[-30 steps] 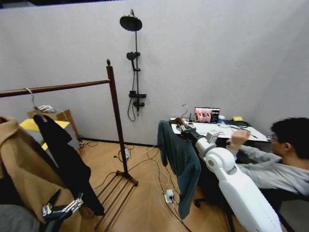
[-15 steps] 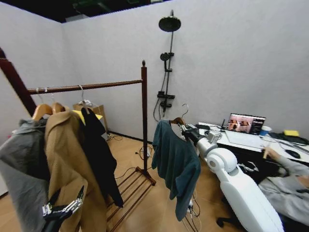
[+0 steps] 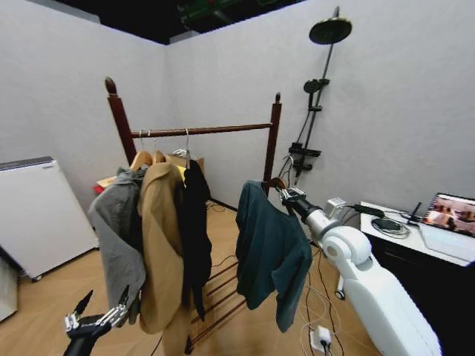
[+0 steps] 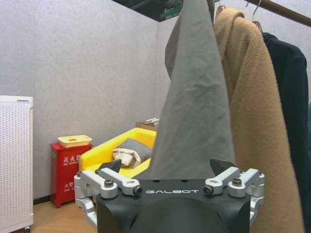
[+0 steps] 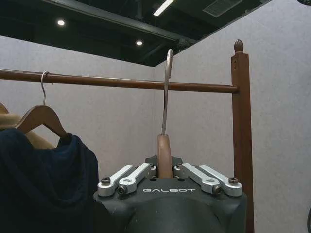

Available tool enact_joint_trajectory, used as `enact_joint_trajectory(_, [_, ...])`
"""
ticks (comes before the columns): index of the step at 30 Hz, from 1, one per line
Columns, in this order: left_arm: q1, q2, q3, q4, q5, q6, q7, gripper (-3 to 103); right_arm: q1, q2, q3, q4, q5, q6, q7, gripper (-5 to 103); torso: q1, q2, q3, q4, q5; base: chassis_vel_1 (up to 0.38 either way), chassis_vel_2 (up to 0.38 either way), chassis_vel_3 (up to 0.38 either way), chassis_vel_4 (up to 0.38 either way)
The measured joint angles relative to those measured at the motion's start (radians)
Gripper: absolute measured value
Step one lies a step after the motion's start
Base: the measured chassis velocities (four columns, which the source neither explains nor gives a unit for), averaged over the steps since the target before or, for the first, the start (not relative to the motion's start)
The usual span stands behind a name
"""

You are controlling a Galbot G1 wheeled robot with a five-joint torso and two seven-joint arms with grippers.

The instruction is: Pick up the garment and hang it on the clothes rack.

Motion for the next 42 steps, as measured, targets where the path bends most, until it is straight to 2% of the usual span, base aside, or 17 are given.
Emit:
enact_joint_trajectory(2, [0.0, 0.0, 0.0, 0.0, 0.0, 0.0, 0.0, 100, 0.026, -0.012, -0.003, -0.009, 0.013, -0.006, -0.011, 10, 0.0, 0.0, 0.0, -0.0008, -0.0002, 0.028, 0.002, 0.005, -0.002])
enact_joint_trajectory(8, [0.0, 0.0, 0.0, 0.0, 0.0, 0.0, 0.0, 100, 0.092, -0.031, -0.04, -0.052, 0.061, -0.012, -0.064, 10, 0.0, 0.0, 0.0, -0.0006, 0.0001, 0.0, 0.0, 0.0, 0.0])
enact_joint_trajectory(10, [0.0, 0.0, 0.0, 0.0, 0.0, 0.0, 0.0, 100, 0.187, -0.045, -0.099, -0.131, 0.079, -0.006, -0.148, 10, 0.0, 0.0, 0.0, -0.0005, 0.0, 0.0, 0.0, 0.0, 0.0])
enact_joint_trajectory(11, [0.0, 0.0, 0.0, 0.0, 0.0, 0.0, 0.0, 100, 0.187, -0.045, -0.099, -0.131, 0.079, -0.006, -0.148, 10, 0.0, 0.0, 0.0, -0.0005, 0.0, 0.0, 0.0, 0.0, 0.0])
enact_joint_trajectory(13, [0.0, 0.0, 0.0, 0.0, 0.0, 0.0, 0.0, 100, 0.291, -0.048, -0.157, -0.199, 0.097, 0.004, -0.184, 10, 0.0, 0.0, 0.0, -0.0003, -0.0005, 0.0, 0.0, 0.0, 0.0])
enact_joint_trajectory(17, [0.0, 0.0, 0.0, 0.0, 0.0, 0.0, 0.001, 100, 0.411, -0.04, -0.221, -0.27, 0.106, 0.004, -0.192, 10, 0.0, 0.0, 0.0, -0.0002, -0.0003, 0.0, 0.0, 0.0, 0.0])
enact_joint_trajectory(20, [0.0, 0.0, 0.0, 0.0, 0.0, 0.0, 0.0, 100, 0.53, -0.012, -0.308, -0.368, 0.102, -0.002, -0.191, 10, 0.0, 0.0, 0.0, -0.0002, 0.0, 0.0, 0.0, 0.0, 0.0])
enact_joint_trajectory(26, [0.0, 0.0, 0.0, 0.0, 0.0, 0.0, 0.0, 100, 0.652, 0.038, -0.409, -0.513, 0.064, -0.009, -0.185, 10, 0.0, 0.0, 0.0, -0.0004, -0.0001, 0.0, 0.0, 0.0, 0.0])
enact_joint_trajectory(30, [0.0, 0.0, 0.0, 0.0, 0.0, 0.0, 0.0, 100, 0.793, 0.127, -0.511, -0.642, 0.04, -0.009, -0.181, 10, 0.0, 0.0, 0.0, -0.0002, -0.0005, 0.0, 0.0, 0.0, 0.0])
enact_joint_trajectory(31, [0.0, 0.0, 0.0, 0.0, 0.0, 0.0, 0.0, 100, 0.793, 0.127, -0.511, -0.642, 0.04, -0.009, -0.181, 10, 0.0, 0.0, 0.0, -0.0002, -0.0005, 0.0, 0.0, 0.0, 0.0])
enact_joint_trajectory(34, [0.0, 0.0, 0.0, 0.0, 0.0, 0.0, 0.0, 100, 0.862, 0.185, -0.562, -0.694, 0.029, -0.008, -0.178, 10, 0.0, 0.0, 0.0, 0.0001, -0.0007, 0.0, 0.0, 0.0, 0.0])
enact_joint_trajectory(42, [0.0, 0.0, 0.0, 0.0, 0.0, 0.0, 0.0, 100, 0.936, 0.246, -0.628, -0.791, 0.027, -0.008, -0.177, 10, 0.0, 0.0, 0.0, -0.0003, -0.0003, 0.0, 0.0, 0.0, 0.0])
